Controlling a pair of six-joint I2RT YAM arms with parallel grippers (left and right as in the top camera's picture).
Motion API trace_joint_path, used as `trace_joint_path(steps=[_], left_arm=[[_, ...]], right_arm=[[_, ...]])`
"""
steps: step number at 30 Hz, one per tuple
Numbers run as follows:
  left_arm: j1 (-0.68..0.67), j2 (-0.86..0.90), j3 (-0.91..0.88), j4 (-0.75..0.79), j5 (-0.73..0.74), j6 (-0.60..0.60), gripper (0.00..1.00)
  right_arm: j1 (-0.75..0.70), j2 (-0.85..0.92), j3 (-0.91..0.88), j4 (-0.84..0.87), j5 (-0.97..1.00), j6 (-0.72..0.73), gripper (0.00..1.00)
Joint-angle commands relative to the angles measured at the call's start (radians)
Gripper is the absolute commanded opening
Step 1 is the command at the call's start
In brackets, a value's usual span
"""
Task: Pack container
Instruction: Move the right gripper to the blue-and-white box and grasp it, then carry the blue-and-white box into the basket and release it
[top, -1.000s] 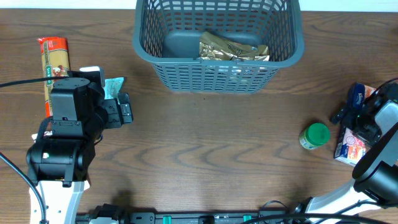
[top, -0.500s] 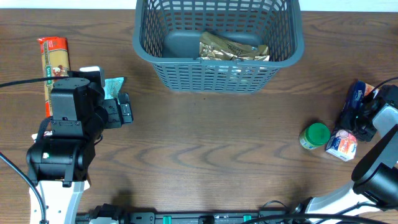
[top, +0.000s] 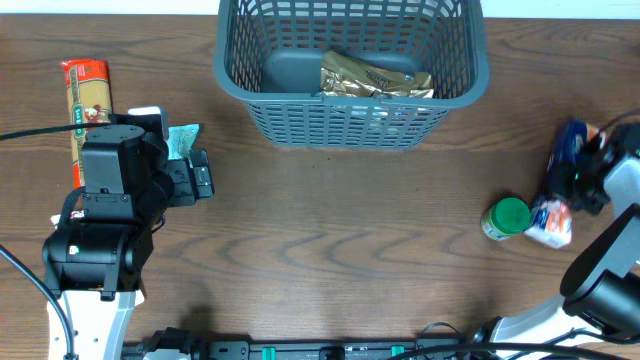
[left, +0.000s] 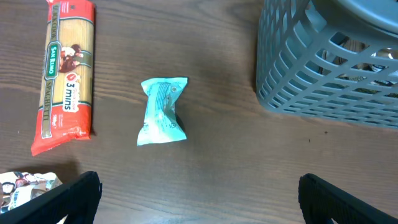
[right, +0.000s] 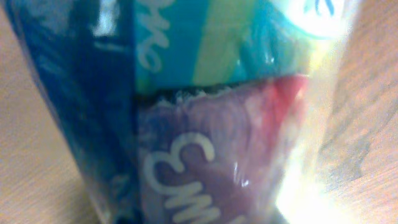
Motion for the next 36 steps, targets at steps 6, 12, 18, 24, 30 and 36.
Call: trace_joint_path(steps=[6, 12, 18, 24, 30, 36], left_arm=[[0.005, 0.0, 0.02, -0.004, -0.011, 0.006, 0.98], [0.005, 0.0, 0.02, -0.003, -0.011, 0.006, 0.98], [0.005, 0.0, 0.02, -0.003, -0.011, 0.006, 0.98], [0.005, 0.0, 0.02, -0.003, -0.011, 0.006, 0.98], [0.005, 0.0, 0.02, -0.016, -0.011, 0.006, 0.98], [0.005, 0.0, 0.019, -0.044, -0.011, 0.006, 0.98]], right_arm=[[0.184, -0.202, 0.5, -0.138, 0.001, -0.089, 0.01], [0.428, -0.213, 0.764, -0.185, -0.023, -0.423, 0.01], [0.682, -0.193, 0.789, -0.162, -0.034, -0.9, 0.01], [0.794, -0.069, 0.789, -0.055, -0.037, -1.048, 0.01], [0.797, 0.115, 0.789, 0.023, -0.14, -1.017, 0.01], [0.798, 0.271, 0.789, 0.047, -0.157, -0.98, 0.01]])
